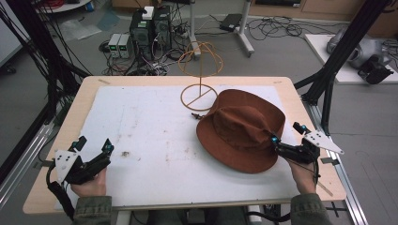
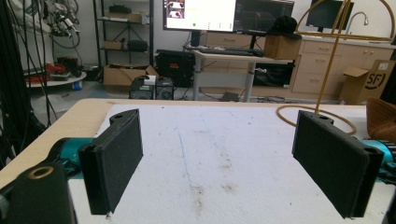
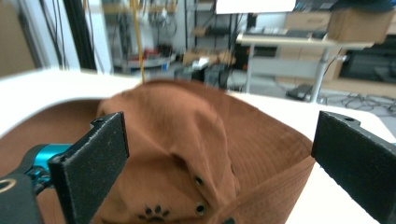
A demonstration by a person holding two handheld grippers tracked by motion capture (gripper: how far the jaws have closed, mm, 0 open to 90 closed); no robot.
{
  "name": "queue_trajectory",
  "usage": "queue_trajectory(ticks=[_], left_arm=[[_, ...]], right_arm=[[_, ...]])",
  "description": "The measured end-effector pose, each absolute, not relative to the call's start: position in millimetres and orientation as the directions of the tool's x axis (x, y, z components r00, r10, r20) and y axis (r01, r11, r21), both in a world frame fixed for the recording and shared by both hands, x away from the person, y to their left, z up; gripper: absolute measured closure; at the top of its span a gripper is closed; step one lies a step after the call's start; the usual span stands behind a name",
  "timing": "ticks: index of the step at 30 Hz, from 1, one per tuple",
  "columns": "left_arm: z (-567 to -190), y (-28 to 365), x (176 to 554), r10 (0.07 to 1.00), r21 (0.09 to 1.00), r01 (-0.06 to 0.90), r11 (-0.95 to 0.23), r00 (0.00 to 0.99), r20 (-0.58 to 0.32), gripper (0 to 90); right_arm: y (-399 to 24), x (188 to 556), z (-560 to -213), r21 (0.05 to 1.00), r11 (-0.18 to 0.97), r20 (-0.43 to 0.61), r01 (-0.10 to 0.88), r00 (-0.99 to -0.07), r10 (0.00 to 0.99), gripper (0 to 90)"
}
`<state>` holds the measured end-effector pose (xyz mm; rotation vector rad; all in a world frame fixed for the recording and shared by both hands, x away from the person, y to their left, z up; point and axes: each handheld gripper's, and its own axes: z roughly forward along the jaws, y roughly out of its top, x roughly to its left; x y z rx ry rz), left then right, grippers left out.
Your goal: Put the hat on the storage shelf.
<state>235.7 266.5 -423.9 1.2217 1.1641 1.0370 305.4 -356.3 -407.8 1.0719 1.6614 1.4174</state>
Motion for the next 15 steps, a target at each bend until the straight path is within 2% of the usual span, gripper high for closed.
queue_trajectory(ticks=[3, 11, 15], left_arm=[[-424, 266, 236, 0.987, 0.996, 0.028, 0.085, 0.138, -0.088, 16.5], [-425, 264, 237, 0.986, 0.996, 0.031, 0.083, 0.144, -0.087, 16.4], [-425, 264, 237, 0.985, 0.996, 0.033, 0.083, 0.149, -0.087, 16.4]], right_arm=[[-353, 314, -412, 0.968, 0.151, -0.046, 0.202, -0.449, 0.892, 3.2], [-342, 331, -418, 0.924, 0.288, -0.120, 0.254, -0.522, 0.845, 3.2], [-340, 342, -416, 0.901, 0.327, -0.121, 0.285, -0.559, 0.821, 3.1]])
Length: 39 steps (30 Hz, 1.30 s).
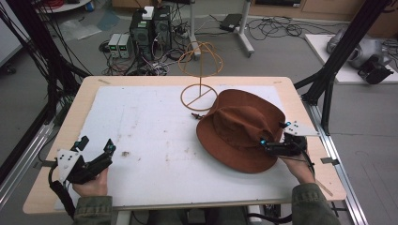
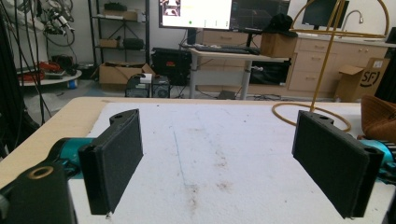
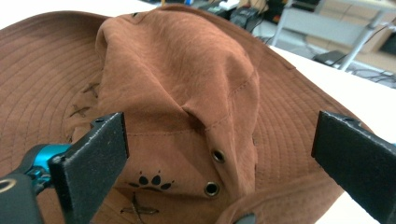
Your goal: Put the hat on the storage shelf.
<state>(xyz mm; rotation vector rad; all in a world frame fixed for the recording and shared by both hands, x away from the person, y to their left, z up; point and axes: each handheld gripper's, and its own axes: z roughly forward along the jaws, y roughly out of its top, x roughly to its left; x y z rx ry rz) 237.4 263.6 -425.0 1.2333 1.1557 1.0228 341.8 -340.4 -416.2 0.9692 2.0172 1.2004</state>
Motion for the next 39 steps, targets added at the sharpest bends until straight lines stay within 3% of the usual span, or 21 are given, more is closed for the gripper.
queue_trajectory(ticks=[10, 12, 13, 15, 17, 18, 23, 29, 39], left_arm=[[-426, 265, 238, 0.983, 0.995, 0.035, 0.094, 0.156, -0.098, 16.4], [-426, 265, 238, 0.983, 0.995, 0.036, 0.096, 0.157, -0.101, 16.5], [-426, 265, 238, 0.983, 0.995, 0.036, 0.096, 0.157, -0.101, 16.5], [-426, 265, 239, 0.981, 0.994, 0.035, 0.106, 0.159, -0.110, 16.5], [-426, 265, 239, 0.981, 0.994, 0.035, 0.107, 0.159, -0.111, 16.5], [-426, 265, 239, 0.981, 0.994, 0.036, 0.108, 0.160, -0.112, 16.4], [-427, 266, 240, 0.979, 0.993, 0.041, 0.110, 0.166, -0.115, 16.5], [-427, 266, 240, 0.978, 0.992, 0.042, 0.119, 0.169, -0.124, 16.5], [-427, 266, 239, 0.977, 0.991, 0.040, 0.126, 0.168, -0.131, 16.4]], right_arm=[[-333, 364, -423, 0.837, 0.410, -0.110, 0.363, -0.623, 0.775, 8.1], [-333, 365, -425, 0.827, 0.432, -0.104, 0.360, -0.658, 0.746, 26.3], [-331, 365, -426, 0.824, 0.446, -0.113, 0.350, -0.669, 0.735, 26.3], [-329, 364, -426, 0.822, 0.470, -0.141, 0.323, -0.683, 0.716, 45.0], [-327, 364, -426, 0.819, 0.478, -0.146, 0.318, -0.689, 0.710, 50.3], [-325, 365, -427, 0.809, 0.486, -0.140, 0.330, -0.695, 0.705, 64.2], [-327, 365, -428, 0.808, 0.476, -0.132, 0.347, -0.682, 0.720, 85.2], [-330, 363, -425, 0.821, 0.424, -0.064, 0.383, -0.675, 0.735, 88.1], [-342, 352, -416, 0.883, 0.227, 0.080, 0.411, -0.609, 0.789, 88.1]])
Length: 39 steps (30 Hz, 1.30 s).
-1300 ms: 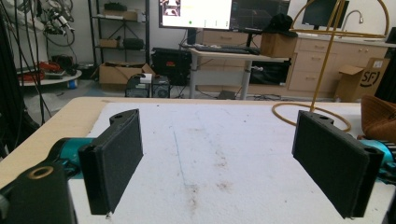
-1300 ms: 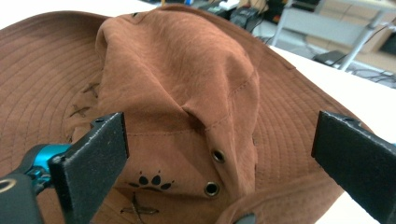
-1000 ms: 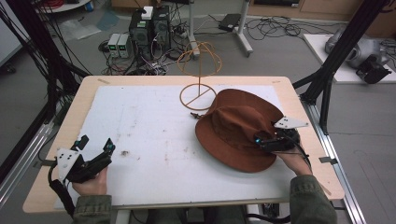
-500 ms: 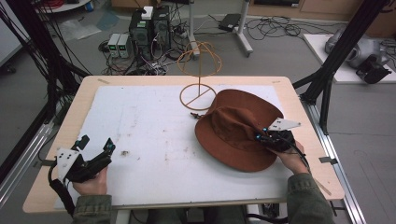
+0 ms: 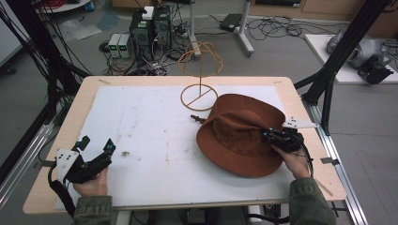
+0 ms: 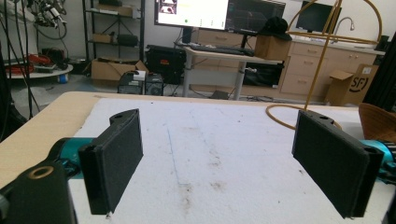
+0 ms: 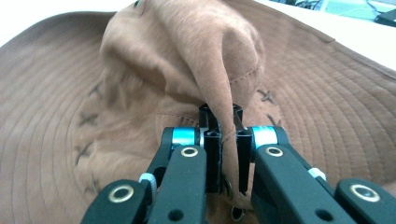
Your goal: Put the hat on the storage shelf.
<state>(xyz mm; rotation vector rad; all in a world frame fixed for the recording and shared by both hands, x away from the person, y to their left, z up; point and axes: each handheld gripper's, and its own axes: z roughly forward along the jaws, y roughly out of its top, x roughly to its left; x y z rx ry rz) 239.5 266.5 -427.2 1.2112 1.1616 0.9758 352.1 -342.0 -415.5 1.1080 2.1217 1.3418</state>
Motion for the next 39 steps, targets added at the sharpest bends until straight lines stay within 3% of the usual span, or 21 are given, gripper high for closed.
queue_trajectory(ticks=[8, 14, 18, 23, 29, 39], left_arm=[[-427, 265, 241, 0.975, 0.990, 0.042, 0.133, 0.173, -0.139, 16.5], [-428, 264, 242, 0.974, 0.990, 0.043, 0.137, 0.175, -0.143, 16.5], [-428, 265, 242, 0.974, 0.990, 0.044, 0.138, 0.177, -0.143, 16.5], [-428, 266, 241, 0.973, 0.988, 0.043, 0.149, 0.173, -0.154, 16.5], [-429, 267, 242, 0.972, 0.987, 0.040, 0.158, 0.172, -0.163, 16.5], [-429, 265, 244, 0.970, 0.986, 0.047, 0.158, 0.181, -0.163, 16.5]], right_arm=[[-345, 342, -409, 0.907, 0.106, 0.161, 0.407, -0.569, 0.807, 88.0], [-343, 333, -396, 0.927, -0.048, 0.253, 0.371, -0.526, 0.812, 87.9], [-342, 325, -387, 0.951, -0.114, 0.257, 0.289, -0.526, 0.811, 87.8], [-343, 315, -377, 0.931, -0.341, 0.357, 0.131, -0.531, 0.769, 87.8], [-339, 312, -365, 0.916, -0.399, 0.363, 0.043, -0.512, 0.779, 87.6], [-316, 330, -327, 0.945, -0.328, 0.283, -0.008, -0.485, 0.827, 87.5]])
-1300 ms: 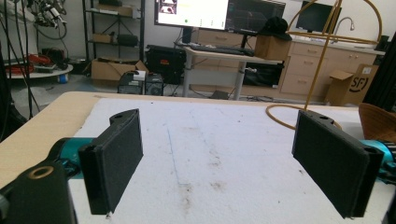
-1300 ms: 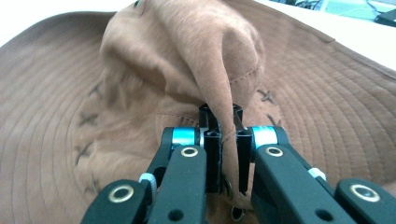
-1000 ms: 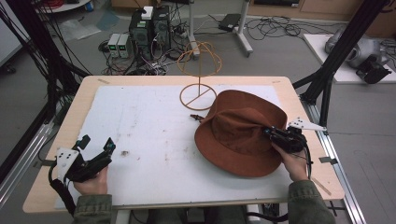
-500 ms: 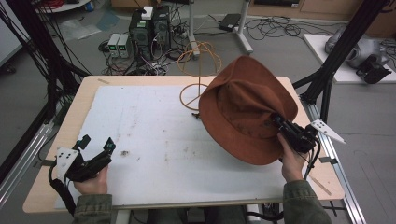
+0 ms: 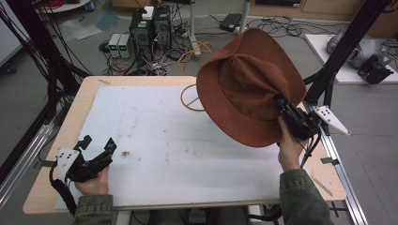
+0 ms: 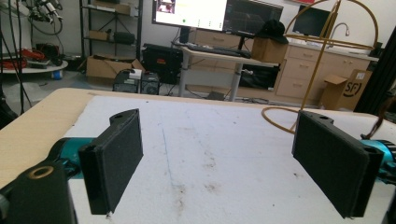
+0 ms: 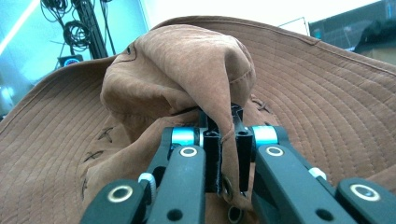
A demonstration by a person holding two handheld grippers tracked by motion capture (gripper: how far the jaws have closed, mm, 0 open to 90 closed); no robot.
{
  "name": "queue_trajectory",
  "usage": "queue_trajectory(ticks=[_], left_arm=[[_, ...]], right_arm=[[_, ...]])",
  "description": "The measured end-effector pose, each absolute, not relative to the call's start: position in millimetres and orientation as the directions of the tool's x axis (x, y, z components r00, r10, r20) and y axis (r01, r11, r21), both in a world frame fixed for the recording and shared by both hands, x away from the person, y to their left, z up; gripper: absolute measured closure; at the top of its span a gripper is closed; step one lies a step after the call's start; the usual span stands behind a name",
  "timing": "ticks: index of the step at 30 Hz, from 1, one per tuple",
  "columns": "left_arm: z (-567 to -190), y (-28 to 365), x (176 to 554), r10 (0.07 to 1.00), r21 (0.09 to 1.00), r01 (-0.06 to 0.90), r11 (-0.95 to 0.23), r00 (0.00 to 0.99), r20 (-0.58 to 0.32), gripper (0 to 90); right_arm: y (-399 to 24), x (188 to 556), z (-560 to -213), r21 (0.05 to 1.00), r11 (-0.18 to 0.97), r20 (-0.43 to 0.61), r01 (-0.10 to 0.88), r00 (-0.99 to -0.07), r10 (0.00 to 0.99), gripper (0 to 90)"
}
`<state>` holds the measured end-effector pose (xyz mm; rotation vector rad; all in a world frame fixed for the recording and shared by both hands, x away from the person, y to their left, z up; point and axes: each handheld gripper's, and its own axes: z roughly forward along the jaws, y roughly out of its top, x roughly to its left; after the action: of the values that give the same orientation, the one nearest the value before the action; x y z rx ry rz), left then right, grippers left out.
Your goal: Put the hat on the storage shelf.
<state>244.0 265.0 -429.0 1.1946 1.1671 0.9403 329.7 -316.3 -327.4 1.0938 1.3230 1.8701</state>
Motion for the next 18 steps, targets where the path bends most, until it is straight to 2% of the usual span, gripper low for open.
queue_trajectory(ticks=[8, 18], left_arm=[[-430, 265, 245, 0.967, 0.985, 0.045, 0.167, 0.187, -0.173, 16.5], [-432, 268, 248, 0.967, 0.984, 0.051, 0.168, 0.187, -0.175, 16.6]], right_arm=[[-287, 358, -293, 0.966, -0.257, 0.211, -0.027, -0.491, 0.845, 87.4], [-248, 399, -260, 0.970, -0.239, 0.186, -0.040, -0.509, 0.841, 87.3]])
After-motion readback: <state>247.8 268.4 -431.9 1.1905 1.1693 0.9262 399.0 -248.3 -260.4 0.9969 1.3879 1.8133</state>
